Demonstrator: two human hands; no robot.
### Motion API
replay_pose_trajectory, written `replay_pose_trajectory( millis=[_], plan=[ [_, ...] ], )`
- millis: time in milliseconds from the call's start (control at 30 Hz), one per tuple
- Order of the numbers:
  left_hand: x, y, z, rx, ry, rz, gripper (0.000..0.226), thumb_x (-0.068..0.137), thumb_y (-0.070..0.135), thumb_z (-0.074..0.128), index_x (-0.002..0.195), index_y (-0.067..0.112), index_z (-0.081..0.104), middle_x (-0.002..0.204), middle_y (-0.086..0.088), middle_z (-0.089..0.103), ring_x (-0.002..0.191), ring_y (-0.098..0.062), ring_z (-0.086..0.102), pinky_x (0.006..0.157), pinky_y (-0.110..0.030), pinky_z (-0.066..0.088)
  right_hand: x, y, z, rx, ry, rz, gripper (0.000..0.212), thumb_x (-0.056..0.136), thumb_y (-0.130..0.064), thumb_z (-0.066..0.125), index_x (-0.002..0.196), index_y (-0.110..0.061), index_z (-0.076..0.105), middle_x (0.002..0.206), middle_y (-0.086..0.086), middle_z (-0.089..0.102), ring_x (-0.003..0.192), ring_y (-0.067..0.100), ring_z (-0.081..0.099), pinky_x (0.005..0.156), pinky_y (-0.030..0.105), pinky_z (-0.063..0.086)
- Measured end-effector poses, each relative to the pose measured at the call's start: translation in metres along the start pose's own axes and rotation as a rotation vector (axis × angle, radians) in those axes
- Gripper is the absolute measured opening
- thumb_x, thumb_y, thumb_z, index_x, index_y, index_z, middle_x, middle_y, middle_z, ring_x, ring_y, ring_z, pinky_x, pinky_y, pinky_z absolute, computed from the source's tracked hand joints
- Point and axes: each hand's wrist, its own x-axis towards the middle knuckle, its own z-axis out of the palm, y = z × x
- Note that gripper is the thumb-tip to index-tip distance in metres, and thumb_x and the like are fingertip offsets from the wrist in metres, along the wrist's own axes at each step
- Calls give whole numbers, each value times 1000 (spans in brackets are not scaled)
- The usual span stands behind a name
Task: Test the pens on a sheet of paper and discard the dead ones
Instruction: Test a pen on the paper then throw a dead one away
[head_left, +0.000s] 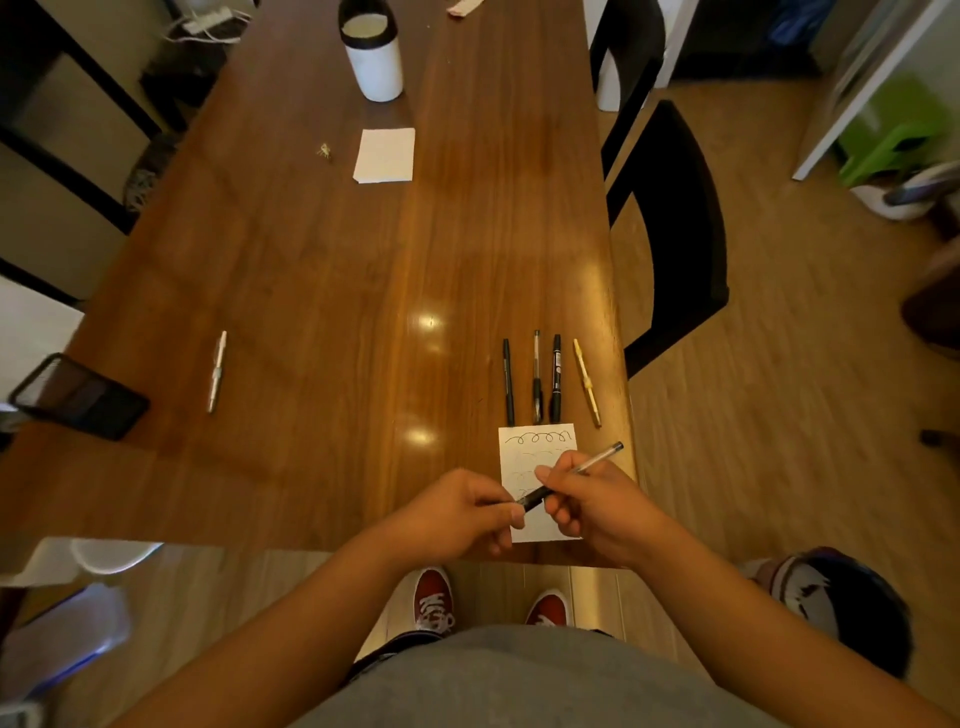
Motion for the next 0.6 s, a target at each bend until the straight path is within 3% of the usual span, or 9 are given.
replay_pose_trajectory(
  millis=[100, 200, 300, 367, 467, 600],
  plan=[
    [-3, -1, -4, 352, 111, 94, 17, 96, 34, 57, 90, 25, 70, 74, 8, 66, 68, -8, 63, 63, -22, 51, 0, 0, 8, 28, 33, -5, 20, 91, -22, 67, 78, -11, 55, 64, 10, 62, 50, 14, 53, 46, 21, 42],
    [-2, 0, -6, 727, 198, 241, 25, 98, 38, 52, 100, 21, 70, 78, 11, 60, 67, -6, 53, 60, -18, 37, 0, 0, 13, 73, 75, -2, 21, 92, -21, 66, 77, -11, 55, 62, 9, 62, 50, 13, 53, 45, 20, 42],
    [-1, -1, -9, 845, 214, 295, 29, 99, 39, 48, 105, 19, 69, 86, 4, 64, 72, -8, 51, 64, -21, 37, -1, 0, 15, 110, 112, 19, 21, 92, -21, 67, 76, -11, 56, 62, 9, 63, 49, 12, 54, 45, 20, 43],
    [-4, 0, -10, 759, 165, 272, 25, 98, 38, 51, 98, 21, 69, 76, 11, 59, 68, -7, 53, 63, -22, 38, -2, 2, 16, 117, 116, 35, 20, 91, -20, 67, 77, -11, 57, 62, 8, 62, 49, 12, 54, 45, 20, 44],
    [-7, -1, -14, 356, 36, 137, 17, 96, 34, 56, 84, 29, 68, 73, 8, 66, 69, -8, 64, 67, -29, 55, -6, 3, 17, 100, 88, 36, 18, 91, -20, 67, 78, -11, 58, 61, 8, 61, 49, 12, 54, 45, 20, 44],
    [-16, -22, -38, 86, -10, 30, 17, 96, 30, 57, 89, 23, 71, 77, 1, 72, 73, -14, 69, 70, -27, 56, -18, -8, -22, 319, 198, -31, 12, 89, -18, 64, 80, -11, 60, 60, 4, 59, 47, 9, 51, 41, 16, 42]
  ],
)
